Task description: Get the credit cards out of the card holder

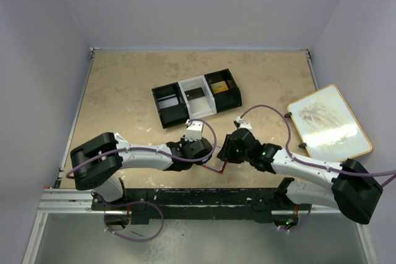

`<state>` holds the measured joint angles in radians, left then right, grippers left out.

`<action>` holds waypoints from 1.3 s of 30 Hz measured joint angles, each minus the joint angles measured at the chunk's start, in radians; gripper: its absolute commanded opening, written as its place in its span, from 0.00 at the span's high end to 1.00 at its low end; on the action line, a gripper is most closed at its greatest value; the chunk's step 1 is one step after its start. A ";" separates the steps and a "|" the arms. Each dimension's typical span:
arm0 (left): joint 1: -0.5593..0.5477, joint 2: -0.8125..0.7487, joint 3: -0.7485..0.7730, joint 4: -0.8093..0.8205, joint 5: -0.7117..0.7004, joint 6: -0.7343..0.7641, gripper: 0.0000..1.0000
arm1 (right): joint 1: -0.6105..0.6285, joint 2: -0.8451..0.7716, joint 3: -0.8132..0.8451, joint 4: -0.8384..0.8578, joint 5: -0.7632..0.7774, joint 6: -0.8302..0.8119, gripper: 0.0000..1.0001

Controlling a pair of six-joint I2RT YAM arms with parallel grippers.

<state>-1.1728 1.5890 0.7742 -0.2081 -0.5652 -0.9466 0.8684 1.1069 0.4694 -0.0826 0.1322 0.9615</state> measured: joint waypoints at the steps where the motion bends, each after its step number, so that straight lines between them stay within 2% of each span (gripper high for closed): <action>1: 0.000 0.000 0.000 0.000 0.000 0.000 0.71 | 0.000 0.006 -0.013 0.017 -0.012 0.008 0.61; 11: 0.000 -0.002 0.000 -0.002 0.001 0.000 0.71 | 0.000 0.015 -0.084 0.114 -0.046 0.080 0.61; 27: 0.000 -0.002 0.000 -0.002 0.002 0.000 0.71 | 0.000 -0.040 -0.122 0.122 -0.040 0.132 0.63; 39: 0.000 -0.002 0.000 -0.004 0.003 0.000 0.72 | 0.000 0.014 -0.122 0.159 -0.045 0.130 0.65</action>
<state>-1.1732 1.5875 0.7742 -0.2119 -0.5625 -0.9470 0.8680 1.1206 0.3473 0.0765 0.0868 1.0912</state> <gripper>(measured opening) 0.285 0.360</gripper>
